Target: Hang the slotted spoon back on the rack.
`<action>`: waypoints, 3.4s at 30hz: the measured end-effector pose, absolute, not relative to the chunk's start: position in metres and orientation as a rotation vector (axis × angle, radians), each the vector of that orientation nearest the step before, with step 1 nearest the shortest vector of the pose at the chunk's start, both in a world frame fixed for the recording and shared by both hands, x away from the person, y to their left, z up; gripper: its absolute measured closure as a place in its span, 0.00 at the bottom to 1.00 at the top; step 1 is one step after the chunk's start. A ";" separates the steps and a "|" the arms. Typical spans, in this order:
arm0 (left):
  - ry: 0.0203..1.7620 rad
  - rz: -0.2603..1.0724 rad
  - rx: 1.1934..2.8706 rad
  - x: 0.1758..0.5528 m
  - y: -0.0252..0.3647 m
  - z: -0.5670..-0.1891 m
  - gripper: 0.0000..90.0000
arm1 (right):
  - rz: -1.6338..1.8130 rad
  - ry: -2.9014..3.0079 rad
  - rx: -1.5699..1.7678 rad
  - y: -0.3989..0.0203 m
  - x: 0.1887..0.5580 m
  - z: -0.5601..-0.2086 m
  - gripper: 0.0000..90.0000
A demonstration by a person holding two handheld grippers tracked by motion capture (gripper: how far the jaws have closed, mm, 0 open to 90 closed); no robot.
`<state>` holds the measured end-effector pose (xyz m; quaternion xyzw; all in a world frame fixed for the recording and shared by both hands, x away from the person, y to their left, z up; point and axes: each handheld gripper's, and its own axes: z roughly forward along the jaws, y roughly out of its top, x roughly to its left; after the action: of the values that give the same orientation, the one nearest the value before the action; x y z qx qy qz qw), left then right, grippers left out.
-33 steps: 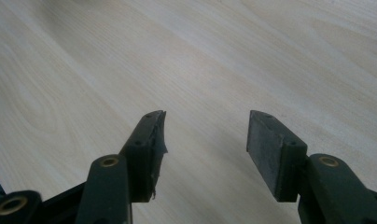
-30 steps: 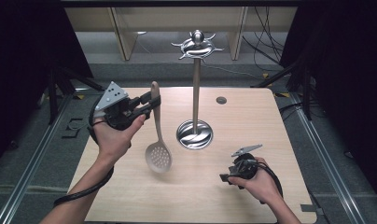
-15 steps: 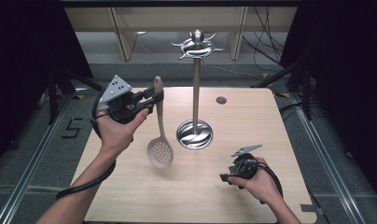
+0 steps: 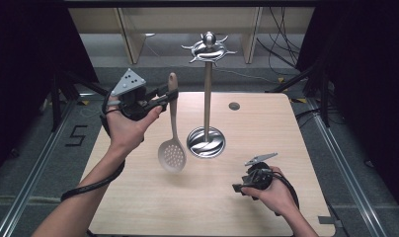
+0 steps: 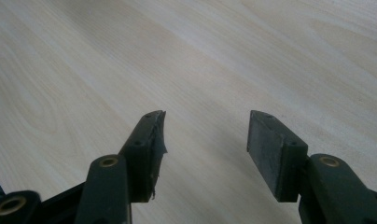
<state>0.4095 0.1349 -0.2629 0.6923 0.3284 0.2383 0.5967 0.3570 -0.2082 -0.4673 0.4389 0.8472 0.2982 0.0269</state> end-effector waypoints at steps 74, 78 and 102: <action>0.766 0.481 1.684 0.439 0.105 -0.231 0.75 | 0.932 2.623 1.330 -0.209 0.358 -0.468 0.52; 0.768 0.479 1.681 0.441 0.104 -0.231 0.74 | 0.936 2.621 1.328 -0.209 0.358 -0.469 0.52; 0.846 0.521 1.735 0.363 0.211 -0.393 0.40 | 0.976 2.563 1.344 -0.213 0.354 -0.462 0.52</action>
<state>0.3634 0.2109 -0.3926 0.7300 0.3562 0.2194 0.5405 0.3539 -0.2125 -0.4619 0.4395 0.8384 0.3194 0.0437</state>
